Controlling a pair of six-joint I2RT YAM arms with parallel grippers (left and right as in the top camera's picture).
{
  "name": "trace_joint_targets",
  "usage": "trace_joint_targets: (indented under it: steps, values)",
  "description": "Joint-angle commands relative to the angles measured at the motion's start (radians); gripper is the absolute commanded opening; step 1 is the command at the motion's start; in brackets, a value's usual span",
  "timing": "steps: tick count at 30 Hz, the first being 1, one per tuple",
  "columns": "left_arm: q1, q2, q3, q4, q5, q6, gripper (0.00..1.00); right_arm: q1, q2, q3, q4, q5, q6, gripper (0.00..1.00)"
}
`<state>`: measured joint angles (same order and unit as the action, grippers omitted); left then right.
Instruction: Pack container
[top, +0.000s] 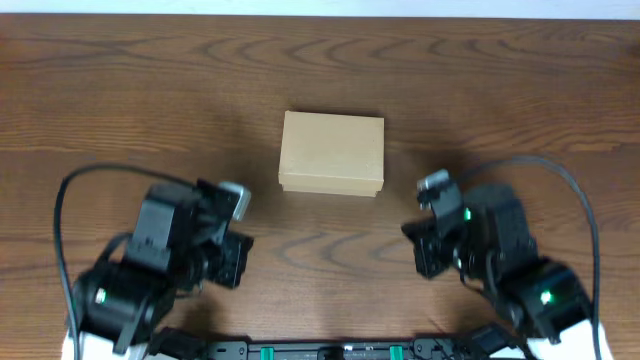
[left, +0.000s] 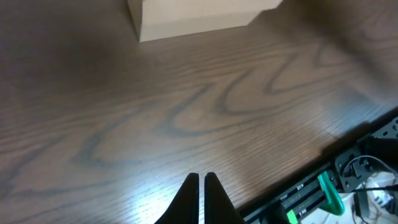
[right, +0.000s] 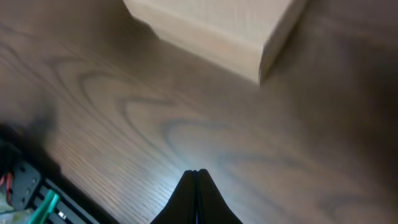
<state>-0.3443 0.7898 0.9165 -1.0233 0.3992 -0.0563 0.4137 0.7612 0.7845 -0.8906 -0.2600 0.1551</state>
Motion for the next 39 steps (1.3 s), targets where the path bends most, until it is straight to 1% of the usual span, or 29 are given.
trace_joint_targets:
  steps: [1, 2, 3, 4, 7, 8, 26, 30, 34, 37, 39]
  values:
    - [-0.003, -0.068, -0.057, 0.042, 0.025, -0.041, 0.16, 0.011, -0.088, -0.066, 0.045, 0.010, 0.096, 0.17]
    - [-0.003, -0.074, -0.063, 0.060, 0.024, -0.073, 0.35, 0.010, -0.104, -0.074, 0.054, 0.009, 0.108, 0.37]
    - [-0.003, -0.075, -0.064, 0.075, 0.024, -0.113, 0.65, 0.011, -0.111, -0.075, 0.053, 0.009, 0.117, 0.81]
    - [-0.003, -0.073, -0.064, 0.093, 0.024, -0.156, 0.95, 0.010, -0.114, -0.075, 0.054, 0.010, 0.125, 0.99]
    - [-0.003, -0.071, -0.064, 0.109, 0.024, -0.282, 0.95, 0.010, -0.112, -0.075, 0.049, 0.010, 0.129, 0.99]
    - [-0.003, -0.071, -0.064, 0.105, 0.020, -0.299, 0.95, 0.011, -0.111, -0.075, 0.044, 0.010, 0.129, 0.99]
    - [-0.003, -0.071, -0.064, 0.102, 0.015, -0.299, 0.95, 0.010, -0.111, -0.075, 0.030, 0.010, 0.129, 0.99]
    - [-0.003, -0.096, -0.064, 0.085, -0.075, -0.296, 0.95, 0.010, -0.111, -0.075, 0.030, 0.010, 0.129, 0.99]
    - [-0.002, -0.118, -0.064, 0.080, -0.125, -0.273, 0.95, 0.010, -0.111, -0.075, 0.030, 0.010, 0.129, 0.99]
    - [0.001, -0.136, -0.064, 0.123, -0.167, -0.245, 0.95, 0.010, -0.111, -0.075, 0.030, 0.010, 0.129, 0.99]
    - [0.018, -0.174, -0.074, 0.213, -0.174, -0.225, 0.95, 0.011, -0.111, -0.075, 0.030, 0.010, 0.129, 0.99]
